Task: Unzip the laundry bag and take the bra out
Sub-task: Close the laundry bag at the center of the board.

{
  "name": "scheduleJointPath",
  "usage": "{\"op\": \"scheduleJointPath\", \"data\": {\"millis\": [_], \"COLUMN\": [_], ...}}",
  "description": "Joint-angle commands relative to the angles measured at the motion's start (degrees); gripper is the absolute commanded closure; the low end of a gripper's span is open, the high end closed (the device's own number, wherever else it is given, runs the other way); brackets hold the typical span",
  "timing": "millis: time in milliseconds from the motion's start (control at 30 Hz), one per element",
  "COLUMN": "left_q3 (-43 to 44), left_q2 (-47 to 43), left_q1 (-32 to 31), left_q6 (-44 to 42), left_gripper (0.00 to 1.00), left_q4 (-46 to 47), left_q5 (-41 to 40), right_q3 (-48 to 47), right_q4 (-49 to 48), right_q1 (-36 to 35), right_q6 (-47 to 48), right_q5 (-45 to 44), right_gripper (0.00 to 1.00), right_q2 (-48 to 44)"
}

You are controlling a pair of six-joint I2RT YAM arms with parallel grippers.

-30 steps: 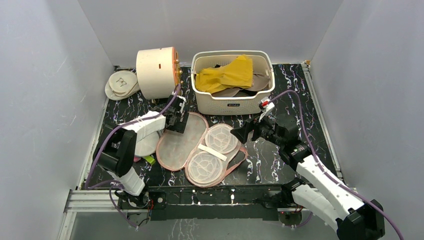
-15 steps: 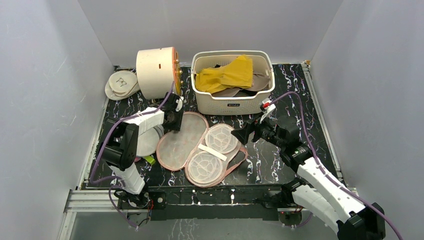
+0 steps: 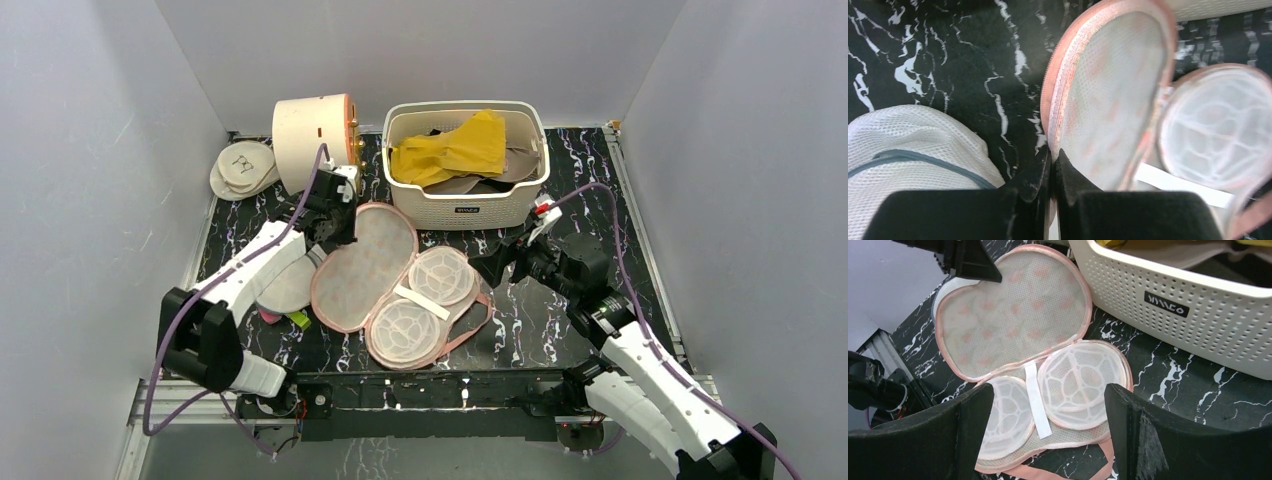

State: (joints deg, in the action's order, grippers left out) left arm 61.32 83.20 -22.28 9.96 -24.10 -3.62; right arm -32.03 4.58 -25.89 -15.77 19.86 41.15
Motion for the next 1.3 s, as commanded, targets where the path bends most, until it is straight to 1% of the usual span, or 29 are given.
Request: {"op": "scheduleJointPath", "data": {"millis": [0,67,133,200,267,333,433,533,600,700,800,933,1000,1067,1133,1167,1267], "left_q3": [3.6,4.4,5.3,6.4,6.9,7.1,7.8,8.1,7.0,5.7,5.3,4.6,3.7,2.1,0.2,-0.6,-3.2], "left_q2": [-5.8,-6.9,-6.1,-3.6,-0.4,2.8,7.5,11.4,13.2,15.2,15.6,14.9,14.3,13.5,11.8,10.5,3.6], "left_q1": [-4.9,-10.2,-15.7,-21.2,-26.5,-30.2,-34.0,-36.1,-36.7,-37.3,-37.3,-37.3,-37.4,-37.4,-37.4,-37.5,-37.4], "left_q6": [6.6,9.0,11.9,14.9,17.1,19.1,21.8,24.0,25.2,26.5,27.4,27.8,28.5,29.0,29.1,29.0,25.7], "left_gripper": [1.0,1.0,1.0,1.0,1.0,1.0,1.0,1.0,1.0,1.0,1.0,1.0,0.98,0.92,0.82,0.74,0.33], "left_q4": [-6.8,-7.8,-8.6,-9.2,-9.4,-8.6,-6.5,-3.0,0.7,3.9,5.2,8.5,10.0,11.9,12.7,12.5,12.4], "left_q5": [-0.7,-6.2,-10.1,-12.6,-16.8,-18.4,-18.4,-15.9,-12.9,-11.3,-11.2,-8.6,-7.5,-6.3,-6.4,-7.0,-10.5], "right_q3": [-5.0,-6.1,-6.8,-7.3,-7.7,-7.9,-8.0,-8.0,-8.1,-8.8,-9.6,-9.5,-9.5,-9.5,-9.5,-9.5,-9.6], "right_q4": [-0.3,0.3,0.5,0.6,0.9,1.2,1.9,2.5,2.8,3.5,4.4,4.2,4.1,4.1,4.2,4.4,5.8], "right_q1": [-0.2,-0.2,-0.2,-0.2,-0.2,-0.2,-0.2,-0.2,-0.2,-0.1,-0.2,-0.2,-0.2,-0.2,-0.2,-0.2,-0.2], "right_q6": [-0.3,-0.2,-0.2,-0.4,-0.6,-0.7,-0.7,-0.5,-0.5,0.0,0.6,0.6,0.3,0.2,0.1,0.1,0.3], "right_q5": [-3.6,-5.0,-6.0,-6.7,-7.2,-7.6,-8.2,-9.1,-9.8,-10.2,-10.7,-10.5,-10.2,-9.9,-9.8,-9.8,-10.2], "right_gripper": [0.2,0.19,0.19,0.19,0.19,0.19,0.19,0.19,0.19,0.19,0.18,0.17,0.17,0.17,0.17,0.17,0.17], "right_q2": [-2.2,-2.7,-3.1,-3.5,-3.8,-4.2,-4.8,-5.5,-6.0,-6.3,-6.3,-6.0,-5.6,-5.2,-5.0,-4.9,-4.8]}}
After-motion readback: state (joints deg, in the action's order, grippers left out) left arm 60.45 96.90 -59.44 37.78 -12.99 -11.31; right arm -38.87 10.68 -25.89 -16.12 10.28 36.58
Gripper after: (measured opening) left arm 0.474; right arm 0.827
